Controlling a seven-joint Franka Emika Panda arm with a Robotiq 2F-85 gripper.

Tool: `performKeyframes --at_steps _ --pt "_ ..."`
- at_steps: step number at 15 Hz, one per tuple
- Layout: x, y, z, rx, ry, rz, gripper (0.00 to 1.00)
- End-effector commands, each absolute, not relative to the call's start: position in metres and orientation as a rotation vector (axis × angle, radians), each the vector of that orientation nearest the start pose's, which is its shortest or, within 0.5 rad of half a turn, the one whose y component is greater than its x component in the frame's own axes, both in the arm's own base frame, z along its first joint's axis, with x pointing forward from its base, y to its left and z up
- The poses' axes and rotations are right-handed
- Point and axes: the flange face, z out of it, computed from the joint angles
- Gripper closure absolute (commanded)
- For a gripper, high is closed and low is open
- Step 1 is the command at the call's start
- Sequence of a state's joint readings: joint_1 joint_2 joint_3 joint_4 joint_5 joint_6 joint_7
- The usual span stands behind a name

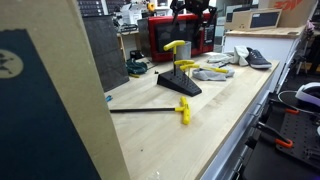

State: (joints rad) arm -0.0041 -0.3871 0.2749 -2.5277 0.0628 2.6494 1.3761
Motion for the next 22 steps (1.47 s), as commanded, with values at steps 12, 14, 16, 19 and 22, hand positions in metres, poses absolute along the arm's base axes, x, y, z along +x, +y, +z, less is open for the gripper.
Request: performKeyframes --at_steps 12,14,16,19,22 --pt "0.438 0.068 0.403 -3.126 0.869 -0.437 0.00" --pt "0.444 0.054 0.381 -3.199 0.819 -0.395 0.00" --pt "0.438 0.059 0.386 -3.186 0.878 -0.390 0.00" --pt "0.441 0.055 0.377 -3.195 0.885 -0.360 0.00" --pt "0.443 0.059 0.376 -3.200 0.893 -0.382 0.00"
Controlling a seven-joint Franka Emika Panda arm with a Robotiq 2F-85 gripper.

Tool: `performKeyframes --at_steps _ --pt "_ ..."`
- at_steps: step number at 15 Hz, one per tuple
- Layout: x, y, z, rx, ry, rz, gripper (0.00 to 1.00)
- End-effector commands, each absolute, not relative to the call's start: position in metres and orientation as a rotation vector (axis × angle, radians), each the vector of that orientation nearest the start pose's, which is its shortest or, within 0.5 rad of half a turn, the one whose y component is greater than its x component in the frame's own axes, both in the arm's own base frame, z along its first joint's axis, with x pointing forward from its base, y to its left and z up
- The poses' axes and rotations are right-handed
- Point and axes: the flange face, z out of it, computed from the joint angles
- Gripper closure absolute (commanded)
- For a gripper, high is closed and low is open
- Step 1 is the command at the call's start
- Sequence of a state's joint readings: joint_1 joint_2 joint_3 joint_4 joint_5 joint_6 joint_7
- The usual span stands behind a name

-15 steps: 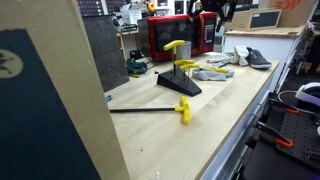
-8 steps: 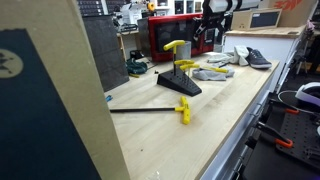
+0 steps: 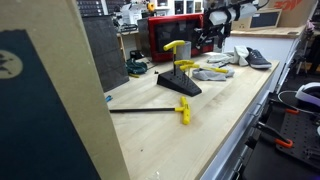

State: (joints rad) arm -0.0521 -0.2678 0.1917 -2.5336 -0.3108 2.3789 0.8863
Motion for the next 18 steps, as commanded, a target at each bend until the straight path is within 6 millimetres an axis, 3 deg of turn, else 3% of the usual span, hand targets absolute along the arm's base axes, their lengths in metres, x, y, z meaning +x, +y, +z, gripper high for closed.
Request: performKeyframes --at_steps 1,6,10,13,18 --pt "0.443 0.057 0.374 -3.205 0.887 -0.377 0.00" --pt "0.439 0.014 0.355 -3.302 0.834 -0.331 0.00" --pt "0.432 -0.010 0.330 -3.256 0.707 -0.116 0.00" --pt "0.426 -0.031 0.324 -3.206 0.606 0.035 0.00" --pt "0.429 -0.063 0.323 -3.176 0.500 0.144 0.00"
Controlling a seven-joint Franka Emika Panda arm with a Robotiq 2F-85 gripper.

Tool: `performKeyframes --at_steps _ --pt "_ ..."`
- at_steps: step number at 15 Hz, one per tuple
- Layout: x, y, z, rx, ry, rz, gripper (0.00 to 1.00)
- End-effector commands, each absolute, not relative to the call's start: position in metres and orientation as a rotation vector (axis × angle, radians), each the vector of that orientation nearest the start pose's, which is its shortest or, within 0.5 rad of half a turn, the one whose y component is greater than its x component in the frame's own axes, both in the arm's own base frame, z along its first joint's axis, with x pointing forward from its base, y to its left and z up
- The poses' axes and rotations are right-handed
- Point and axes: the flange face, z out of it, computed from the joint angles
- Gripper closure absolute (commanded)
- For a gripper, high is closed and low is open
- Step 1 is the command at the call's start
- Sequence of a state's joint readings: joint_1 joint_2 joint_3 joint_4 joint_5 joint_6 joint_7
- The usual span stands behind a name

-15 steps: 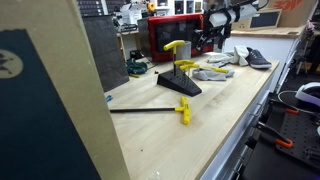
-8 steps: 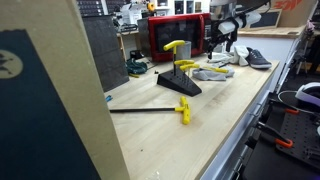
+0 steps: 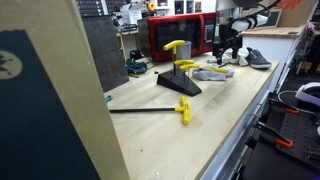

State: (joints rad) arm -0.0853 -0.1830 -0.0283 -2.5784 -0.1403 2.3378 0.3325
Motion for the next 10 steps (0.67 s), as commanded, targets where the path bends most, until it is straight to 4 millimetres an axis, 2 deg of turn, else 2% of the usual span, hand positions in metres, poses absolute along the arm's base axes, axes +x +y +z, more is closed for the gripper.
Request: performKeyframes --at_steps 1,5,10 --pt "0.430 -0.067 0.321 -3.179 0.493 0.160 0.00" --pt "0.440 -0.066 0.308 -3.205 0.476 0.173 0.00" --pt "0.461 -0.058 0.294 -3.229 0.439 0.199 0.00"
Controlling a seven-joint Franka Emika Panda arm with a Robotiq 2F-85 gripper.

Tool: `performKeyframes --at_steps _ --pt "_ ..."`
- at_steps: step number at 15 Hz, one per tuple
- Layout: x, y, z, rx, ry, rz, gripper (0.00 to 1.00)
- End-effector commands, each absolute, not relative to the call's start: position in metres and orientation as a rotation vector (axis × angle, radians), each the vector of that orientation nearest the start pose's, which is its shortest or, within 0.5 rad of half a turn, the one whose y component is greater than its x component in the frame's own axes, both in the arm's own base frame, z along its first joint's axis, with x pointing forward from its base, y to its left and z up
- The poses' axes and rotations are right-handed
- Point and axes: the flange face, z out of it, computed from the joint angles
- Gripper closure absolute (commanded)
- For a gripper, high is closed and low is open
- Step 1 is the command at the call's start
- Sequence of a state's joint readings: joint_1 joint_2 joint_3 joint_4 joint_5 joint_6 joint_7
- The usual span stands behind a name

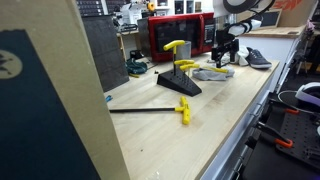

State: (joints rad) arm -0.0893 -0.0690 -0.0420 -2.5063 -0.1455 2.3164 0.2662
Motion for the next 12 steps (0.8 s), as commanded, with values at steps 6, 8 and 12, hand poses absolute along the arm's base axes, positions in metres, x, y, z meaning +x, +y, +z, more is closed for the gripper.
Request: performKeyframes --at_steps 6,8,12 --pt "0.482 -0.057 0.282 -3.239 0.414 0.222 0.49" --pt "0.486 -0.055 0.279 -3.238 0.403 0.230 0.65" --pt "0.486 -0.049 0.276 -3.236 0.370 0.238 0.94"
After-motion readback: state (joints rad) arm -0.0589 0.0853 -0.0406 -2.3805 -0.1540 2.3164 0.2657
